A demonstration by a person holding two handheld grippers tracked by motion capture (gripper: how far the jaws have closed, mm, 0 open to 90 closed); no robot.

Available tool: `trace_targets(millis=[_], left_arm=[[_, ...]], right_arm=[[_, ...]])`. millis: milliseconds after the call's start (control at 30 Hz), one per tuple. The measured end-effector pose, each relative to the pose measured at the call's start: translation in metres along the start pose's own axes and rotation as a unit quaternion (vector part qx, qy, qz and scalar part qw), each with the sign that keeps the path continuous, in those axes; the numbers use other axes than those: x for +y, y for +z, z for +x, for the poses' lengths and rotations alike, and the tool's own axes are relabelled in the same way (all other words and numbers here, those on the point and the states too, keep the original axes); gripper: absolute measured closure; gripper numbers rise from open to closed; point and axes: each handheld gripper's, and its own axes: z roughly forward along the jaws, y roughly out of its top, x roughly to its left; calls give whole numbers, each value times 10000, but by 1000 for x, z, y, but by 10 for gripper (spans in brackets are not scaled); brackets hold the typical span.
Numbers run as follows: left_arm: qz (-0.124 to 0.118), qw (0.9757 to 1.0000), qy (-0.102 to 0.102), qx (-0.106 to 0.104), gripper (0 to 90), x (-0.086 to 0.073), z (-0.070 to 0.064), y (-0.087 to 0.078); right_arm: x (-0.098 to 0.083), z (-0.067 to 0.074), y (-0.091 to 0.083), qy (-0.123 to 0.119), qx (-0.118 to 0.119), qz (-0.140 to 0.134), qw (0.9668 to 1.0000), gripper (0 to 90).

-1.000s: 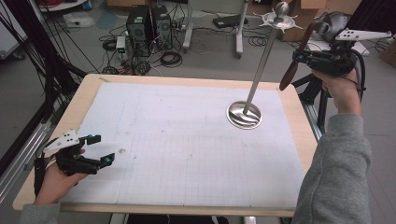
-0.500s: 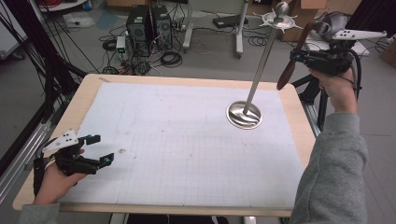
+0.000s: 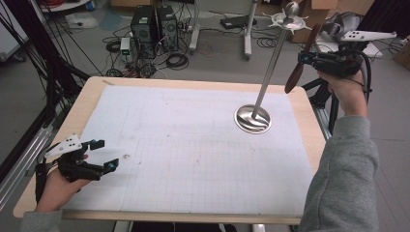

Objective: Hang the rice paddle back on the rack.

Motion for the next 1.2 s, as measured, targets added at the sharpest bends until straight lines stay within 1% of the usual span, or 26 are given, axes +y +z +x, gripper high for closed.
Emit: trace_targets(millis=[267,467,600,633,967,1067,1100,1133,1200], left_arm=[[9,10000,-4,-2,22,0,0,1],[39,10000,-12,-18,22,-1,0,3],[35,10000,-4,-26,22,-1,0,3],[34,10000,-3,-26,22,-1,0,3],[44,10000,-12,-43,22,-2,0,4],[51,10000,-9,-42,22,-2,0,4],[47,10000,-13,-39,22,-2,0,4],[47,10000,-12,-40,22,-1,0,4],[54,10000,-9,-43,22,-2,0,4]], right_arm=[[1,1,3,8,13,-2,10000,779],[2,2,5,3,-31,-38,10000,779],[3,4,7,45,-28,-13,10000,779],[3,3,8,11,-31,-32,10000,779],[6,6,11,10,-26,-28,10000,779],[6,6,11,-14,-25,-5,10000,779],[6,7,11,43,-16,25,10000,779],[6,6,12,-12,-30,25,10000,779],[5,6,14,-5,-23,54,10000,779]])
